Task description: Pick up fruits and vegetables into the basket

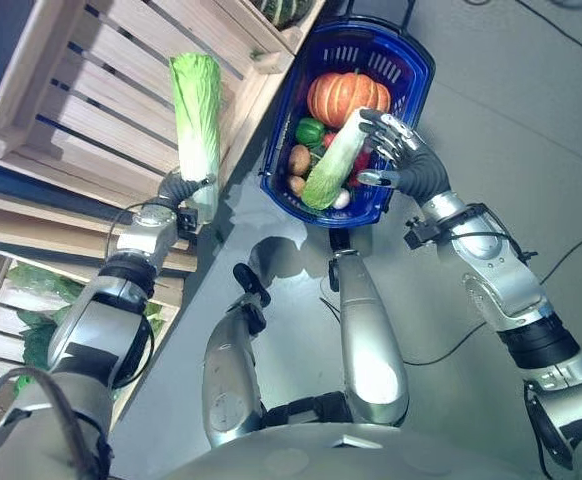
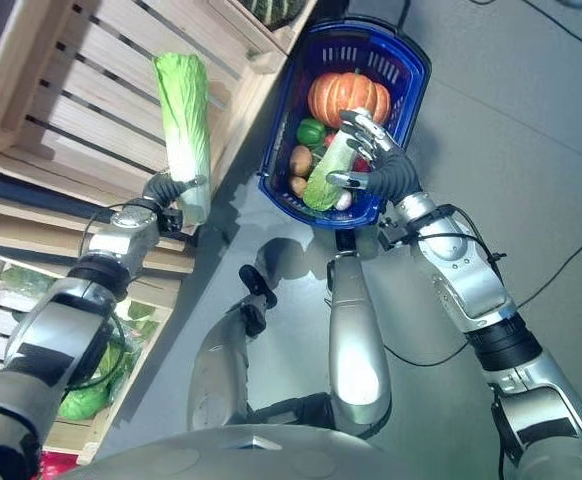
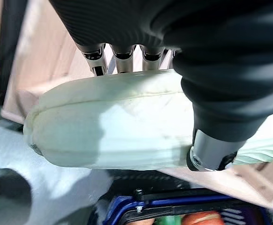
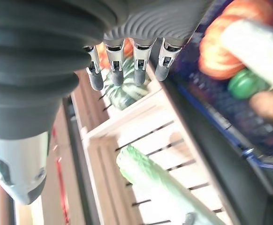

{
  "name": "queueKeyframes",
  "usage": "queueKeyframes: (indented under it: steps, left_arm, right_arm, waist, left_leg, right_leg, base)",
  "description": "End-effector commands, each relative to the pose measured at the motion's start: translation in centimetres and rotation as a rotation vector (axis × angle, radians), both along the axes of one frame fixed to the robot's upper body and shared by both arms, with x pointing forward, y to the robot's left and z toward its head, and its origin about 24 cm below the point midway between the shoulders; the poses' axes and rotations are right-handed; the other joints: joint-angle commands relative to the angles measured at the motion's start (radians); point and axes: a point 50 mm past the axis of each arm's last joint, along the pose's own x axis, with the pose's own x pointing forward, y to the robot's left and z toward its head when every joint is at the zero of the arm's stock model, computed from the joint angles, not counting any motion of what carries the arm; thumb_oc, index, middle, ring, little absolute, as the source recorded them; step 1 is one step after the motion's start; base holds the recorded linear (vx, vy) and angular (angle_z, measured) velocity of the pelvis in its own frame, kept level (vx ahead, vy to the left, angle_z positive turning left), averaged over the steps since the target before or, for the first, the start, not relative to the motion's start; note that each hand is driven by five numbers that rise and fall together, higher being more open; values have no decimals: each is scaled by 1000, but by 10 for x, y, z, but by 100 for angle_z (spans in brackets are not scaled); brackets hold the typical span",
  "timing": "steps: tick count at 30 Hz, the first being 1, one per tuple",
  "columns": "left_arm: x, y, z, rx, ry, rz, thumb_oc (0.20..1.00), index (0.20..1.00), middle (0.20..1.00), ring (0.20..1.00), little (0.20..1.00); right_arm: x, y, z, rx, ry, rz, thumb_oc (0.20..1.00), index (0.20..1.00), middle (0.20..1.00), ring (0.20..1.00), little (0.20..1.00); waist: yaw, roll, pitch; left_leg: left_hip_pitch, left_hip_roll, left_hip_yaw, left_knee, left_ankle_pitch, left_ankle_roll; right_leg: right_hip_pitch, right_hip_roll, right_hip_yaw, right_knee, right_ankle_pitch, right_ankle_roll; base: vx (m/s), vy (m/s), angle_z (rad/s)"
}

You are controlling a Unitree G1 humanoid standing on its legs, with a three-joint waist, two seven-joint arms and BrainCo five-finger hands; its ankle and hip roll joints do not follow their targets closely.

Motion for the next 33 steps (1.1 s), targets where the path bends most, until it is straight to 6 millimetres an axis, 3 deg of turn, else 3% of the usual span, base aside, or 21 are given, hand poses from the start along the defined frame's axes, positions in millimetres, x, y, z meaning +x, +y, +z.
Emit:
queueKeyframes:
  steps: [1,10,20,25,33]
  left_arm:
    - [-2,12,25,136,-192,36,200,200,200,200,200]
    - [-11,-17,62,302,-481,-62,200,200,200,200,200]
    - [-25,-65,73,394,-648,-243,200,200,200,200,200]
    - [-33,-80,79,479,-736,-308,200,200,200,200,200]
    - [-41,-103,85,608,-818,-400,200,200,200,200,200]
  right_arm:
    - [-7,15,22,70,-73,77,1000,1000,1000,1000,1000]
    - [4,48,31,344,3,79,1000,1000,1000,1000,1000]
    - [10,66,25,542,101,33,1000,1000,1000,1000,1000]
    - [12,71,7,734,271,44,1000,1000,1000,1000,1000]
    - [16,81,-12,862,417,18,1000,1000,1000,1000,1000]
  waist:
    - [21,-12,-25]
    - [117,-35,-61]
    - [187,-54,-118]
    - [211,-68,-154]
    - [232,-79,-181]
  left_leg:
    - [-12,3,15,97,-77,14]
    - [88,-18,-34,68,-87,31]
    - [170,-31,-72,38,-107,42]
    - [205,-34,-80,18,-115,48]
    - [247,-33,-80,-4,-123,52]
  right_leg:
    - [67,-7,-13,-70,-22,31]
    - [230,-27,-74,-127,-13,37]
    - [369,-24,-122,-208,2,48]
    - [422,-25,-136,-249,16,58]
    - [473,-25,-150,-281,23,68]
  base:
    - [-74,-34,16]
    - [18,-89,16]
    - [71,-94,16]
    - [78,-73,12]
    - [57,-39,4]
